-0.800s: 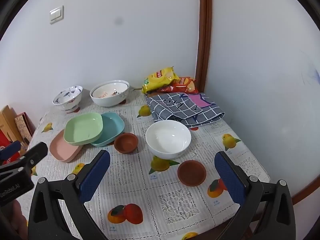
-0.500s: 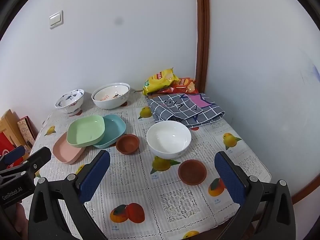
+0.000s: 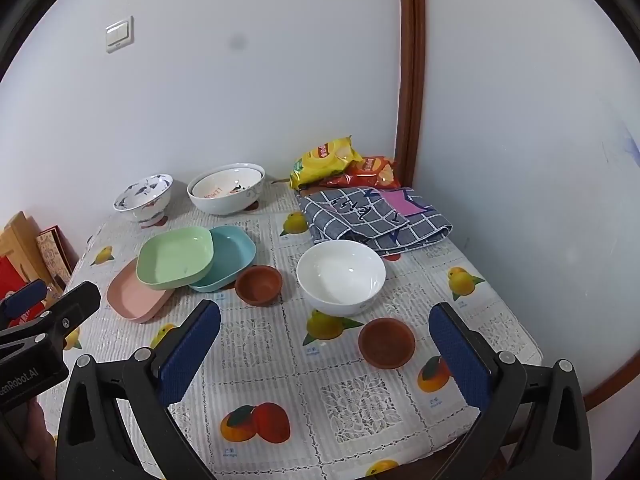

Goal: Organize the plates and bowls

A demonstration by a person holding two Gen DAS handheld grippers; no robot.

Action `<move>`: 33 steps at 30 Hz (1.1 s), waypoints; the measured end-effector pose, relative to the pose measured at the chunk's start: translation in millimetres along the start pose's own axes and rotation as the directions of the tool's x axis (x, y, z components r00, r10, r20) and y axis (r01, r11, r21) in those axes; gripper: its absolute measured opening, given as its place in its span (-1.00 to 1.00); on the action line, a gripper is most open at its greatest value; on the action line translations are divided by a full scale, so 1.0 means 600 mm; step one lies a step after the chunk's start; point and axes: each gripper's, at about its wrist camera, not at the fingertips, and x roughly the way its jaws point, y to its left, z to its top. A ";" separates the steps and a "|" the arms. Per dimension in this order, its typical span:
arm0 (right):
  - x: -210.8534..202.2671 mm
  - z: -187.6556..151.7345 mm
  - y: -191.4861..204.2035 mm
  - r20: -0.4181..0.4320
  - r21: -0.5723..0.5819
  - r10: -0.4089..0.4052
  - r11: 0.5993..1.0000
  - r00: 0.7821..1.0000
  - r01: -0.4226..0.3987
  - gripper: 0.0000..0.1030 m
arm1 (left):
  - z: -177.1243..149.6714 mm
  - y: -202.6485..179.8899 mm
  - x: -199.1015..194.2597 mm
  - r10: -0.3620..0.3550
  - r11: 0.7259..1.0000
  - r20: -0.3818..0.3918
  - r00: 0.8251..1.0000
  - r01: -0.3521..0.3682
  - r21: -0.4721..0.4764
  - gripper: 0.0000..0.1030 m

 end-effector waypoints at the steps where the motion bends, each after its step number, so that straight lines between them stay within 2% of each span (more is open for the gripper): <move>1: -0.001 0.000 0.001 0.000 0.001 0.001 1.000 1.000 -0.001 0.99 | 0.000 0.000 0.000 -0.002 1.000 0.000 1.000 0.002 0.001 0.99; 33: -0.001 0.001 0.003 0.000 -0.008 0.015 1.000 1.000 -0.015 0.99 | -0.002 -0.002 0.000 -0.003 1.000 0.001 1.000 0.003 -0.001 0.99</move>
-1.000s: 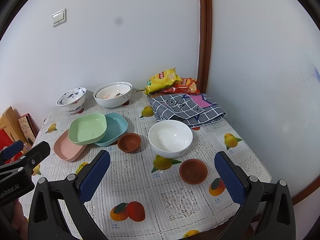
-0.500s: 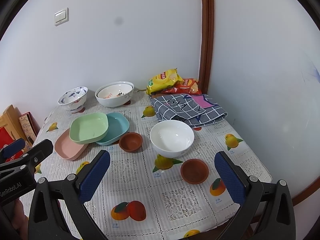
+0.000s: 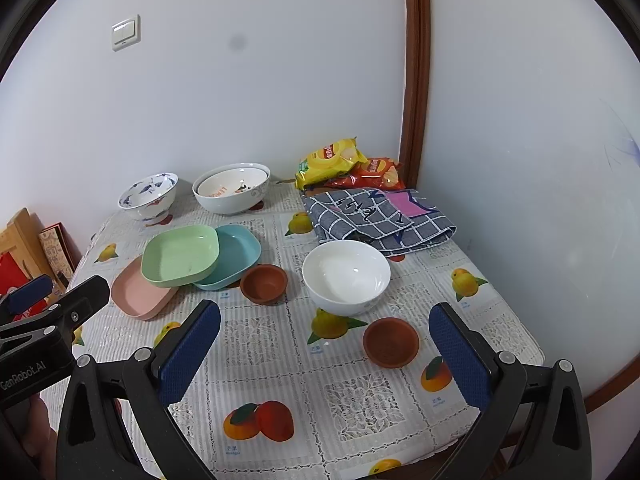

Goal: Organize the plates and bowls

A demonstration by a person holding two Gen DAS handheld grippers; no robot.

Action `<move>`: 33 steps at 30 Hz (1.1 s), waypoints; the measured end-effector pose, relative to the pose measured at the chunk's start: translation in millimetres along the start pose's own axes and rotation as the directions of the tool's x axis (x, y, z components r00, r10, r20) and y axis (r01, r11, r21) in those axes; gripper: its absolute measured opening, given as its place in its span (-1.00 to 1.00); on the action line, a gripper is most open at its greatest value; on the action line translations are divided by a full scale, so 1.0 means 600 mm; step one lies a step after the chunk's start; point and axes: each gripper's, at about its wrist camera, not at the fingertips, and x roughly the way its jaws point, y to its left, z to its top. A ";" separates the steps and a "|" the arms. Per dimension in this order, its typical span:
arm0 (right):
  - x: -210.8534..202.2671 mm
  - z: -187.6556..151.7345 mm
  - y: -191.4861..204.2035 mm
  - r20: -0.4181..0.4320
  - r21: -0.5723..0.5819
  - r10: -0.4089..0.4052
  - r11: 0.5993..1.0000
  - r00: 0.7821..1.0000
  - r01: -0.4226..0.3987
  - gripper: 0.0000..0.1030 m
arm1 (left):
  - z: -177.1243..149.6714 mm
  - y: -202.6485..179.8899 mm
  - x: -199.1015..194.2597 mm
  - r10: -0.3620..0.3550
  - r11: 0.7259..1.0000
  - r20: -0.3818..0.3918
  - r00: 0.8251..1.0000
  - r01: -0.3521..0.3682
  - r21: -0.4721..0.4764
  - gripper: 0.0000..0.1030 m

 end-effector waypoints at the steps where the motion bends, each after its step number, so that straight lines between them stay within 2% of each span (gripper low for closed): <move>1: 0.000 0.000 0.000 0.000 0.000 0.000 1.000 1.000 0.000 0.99 | 0.000 0.000 0.000 0.002 1.000 0.000 1.000 -0.002 0.000 0.99; 33: 0.000 -0.003 -0.008 0.002 0.003 -0.001 1.000 1.000 0.001 0.99 | 0.004 0.004 -0.003 0.007 1.000 0.007 1.000 -0.007 -0.007 0.99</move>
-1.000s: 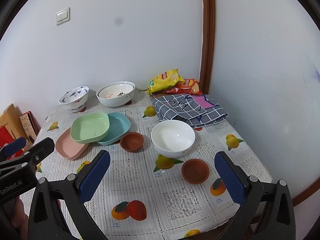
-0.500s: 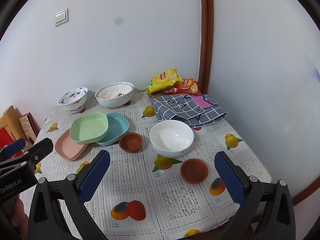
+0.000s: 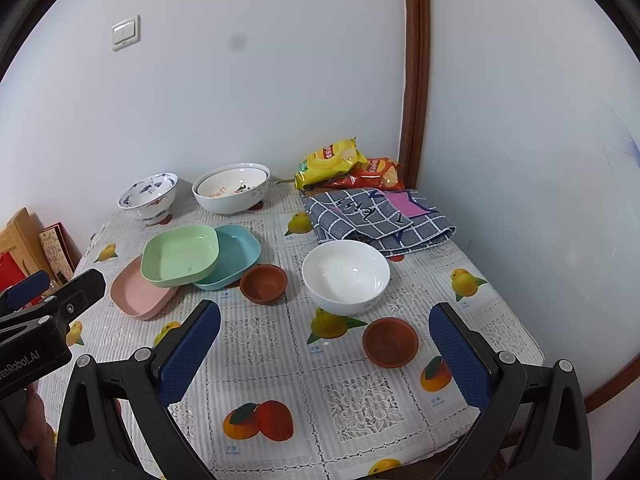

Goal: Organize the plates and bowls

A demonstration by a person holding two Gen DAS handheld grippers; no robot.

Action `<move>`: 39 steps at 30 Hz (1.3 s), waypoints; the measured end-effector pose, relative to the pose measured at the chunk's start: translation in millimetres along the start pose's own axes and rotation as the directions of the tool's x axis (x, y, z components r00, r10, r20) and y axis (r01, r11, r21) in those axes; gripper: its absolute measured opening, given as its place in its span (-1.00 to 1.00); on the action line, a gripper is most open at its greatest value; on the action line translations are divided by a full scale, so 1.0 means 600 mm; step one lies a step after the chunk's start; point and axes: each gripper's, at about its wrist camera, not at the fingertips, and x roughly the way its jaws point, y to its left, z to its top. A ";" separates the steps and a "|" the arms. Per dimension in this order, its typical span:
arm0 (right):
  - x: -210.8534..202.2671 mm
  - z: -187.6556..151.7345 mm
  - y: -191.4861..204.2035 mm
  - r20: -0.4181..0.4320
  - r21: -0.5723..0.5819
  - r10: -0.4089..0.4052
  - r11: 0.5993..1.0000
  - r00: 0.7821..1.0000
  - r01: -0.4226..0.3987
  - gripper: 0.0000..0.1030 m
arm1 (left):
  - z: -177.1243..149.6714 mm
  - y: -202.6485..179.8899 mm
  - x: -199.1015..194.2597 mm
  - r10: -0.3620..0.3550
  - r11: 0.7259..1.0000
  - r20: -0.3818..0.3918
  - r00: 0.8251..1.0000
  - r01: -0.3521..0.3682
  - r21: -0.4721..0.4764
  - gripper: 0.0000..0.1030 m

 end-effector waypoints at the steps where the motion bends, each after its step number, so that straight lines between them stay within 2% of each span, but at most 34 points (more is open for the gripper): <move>1: 0.000 0.000 0.001 0.000 -0.001 -0.001 1.000 1.000 0.001 0.99 | 0.000 0.000 0.000 0.002 1.000 0.002 1.000 -0.002 -0.001 0.99; 16: 0.006 -0.004 0.007 0.007 -0.012 -0.006 1.000 1.000 0.006 0.99 | 0.006 -0.003 0.001 0.000 1.000 0.015 1.000 0.000 0.005 0.99; 25: 0.024 -0.007 0.017 -0.002 -0.016 0.002 1.000 1.000 -0.002 0.99 | 0.004 0.003 0.019 -0.023 1.000 -0.003 1.000 0.023 0.007 0.98; 33: 0.039 -0.001 0.047 -0.011 -0.058 0.000 0.998 1.000 0.000 0.99 | 0.014 0.018 0.026 -0.033 0.999 -0.003 0.999 0.033 0.007 0.97; 39: 0.049 0.028 0.076 -0.018 -0.035 0.090 0.995 0.996 -0.090 0.99 | 0.037 0.041 0.030 -0.033 0.999 -0.011 0.999 0.032 -0.026 0.94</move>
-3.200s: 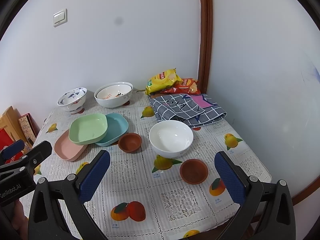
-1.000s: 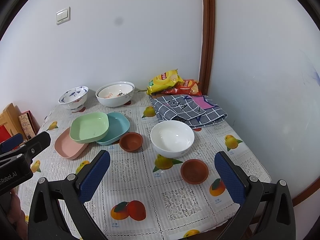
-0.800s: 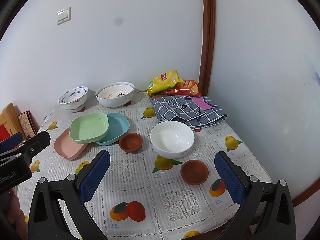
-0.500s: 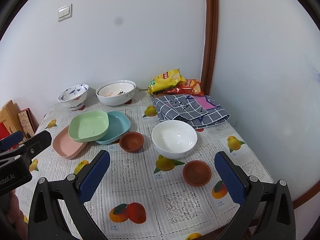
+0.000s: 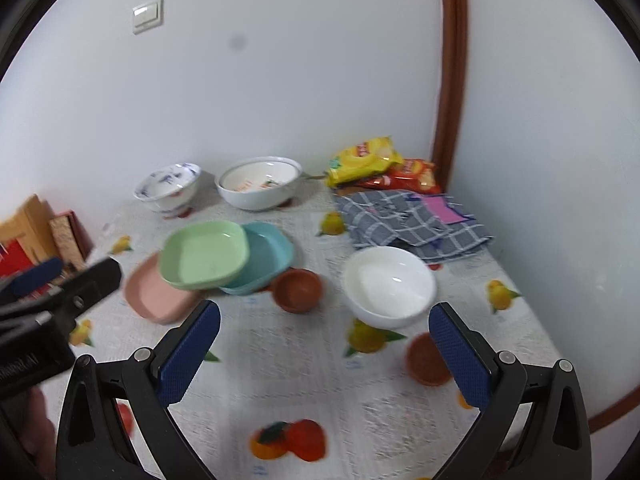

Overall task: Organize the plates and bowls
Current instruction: 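Move both grippers toward the rim of the green plate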

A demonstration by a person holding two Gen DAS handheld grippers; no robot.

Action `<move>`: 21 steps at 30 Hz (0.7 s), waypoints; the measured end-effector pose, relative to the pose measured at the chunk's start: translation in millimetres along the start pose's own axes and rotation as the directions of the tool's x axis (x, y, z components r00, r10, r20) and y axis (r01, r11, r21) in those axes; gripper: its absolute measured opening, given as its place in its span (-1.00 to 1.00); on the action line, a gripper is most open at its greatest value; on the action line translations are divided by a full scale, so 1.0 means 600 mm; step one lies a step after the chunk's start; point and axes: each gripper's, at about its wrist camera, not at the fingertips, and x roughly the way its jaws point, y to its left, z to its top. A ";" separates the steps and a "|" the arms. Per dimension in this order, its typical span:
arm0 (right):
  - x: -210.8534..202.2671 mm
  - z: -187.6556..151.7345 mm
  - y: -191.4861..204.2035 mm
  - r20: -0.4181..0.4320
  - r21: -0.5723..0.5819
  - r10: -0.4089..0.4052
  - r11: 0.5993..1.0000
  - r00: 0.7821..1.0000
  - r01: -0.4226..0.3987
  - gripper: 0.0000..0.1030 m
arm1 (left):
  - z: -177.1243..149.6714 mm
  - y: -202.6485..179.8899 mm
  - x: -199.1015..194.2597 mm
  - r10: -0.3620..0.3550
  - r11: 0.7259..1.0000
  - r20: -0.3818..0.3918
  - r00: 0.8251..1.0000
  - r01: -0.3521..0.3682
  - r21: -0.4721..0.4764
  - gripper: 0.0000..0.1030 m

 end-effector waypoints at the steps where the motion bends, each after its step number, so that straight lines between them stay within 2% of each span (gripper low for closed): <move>1: 0.001 0.004 0.007 0.005 -0.006 0.005 1.000 1.000 -0.005 0.99 | 0.006 0.005 0.000 0.004 1.000 -0.006 1.000 -0.004 -0.003 0.94; 6: 0.010 0.031 0.044 -0.005 -0.066 0.036 0.997 0.999 -0.036 0.99 | 0.035 0.031 -0.005 0.043 0.999 0.017 0.999 -0.043 0.004 0.94; 10: 0.018 0.069 0.071 -0.005 -0.107 0.035 0.994 0.999 -0.036 0.99 | 0.062 0.066 -0.002 0.056 0.998 0.025 0.998 -0.055 -0.039 0.93; 17: 0.057 0.129 0.087 -0.022 -0.076 0.116 0.990 0.993 -0.118 0.97 | 0.106 0.117 0.032 0.088 0.993 -0.003 0.996 -0.088 -0.076 0.86; 21: 0.089 0.156 0.090 -0.018 -0.064 0.140 0.988 0.990 -0.141 0.97 | 0.118 0.125 0.068 0.106 0.992 -0.019 0.994 -0.107 -0.066 0.84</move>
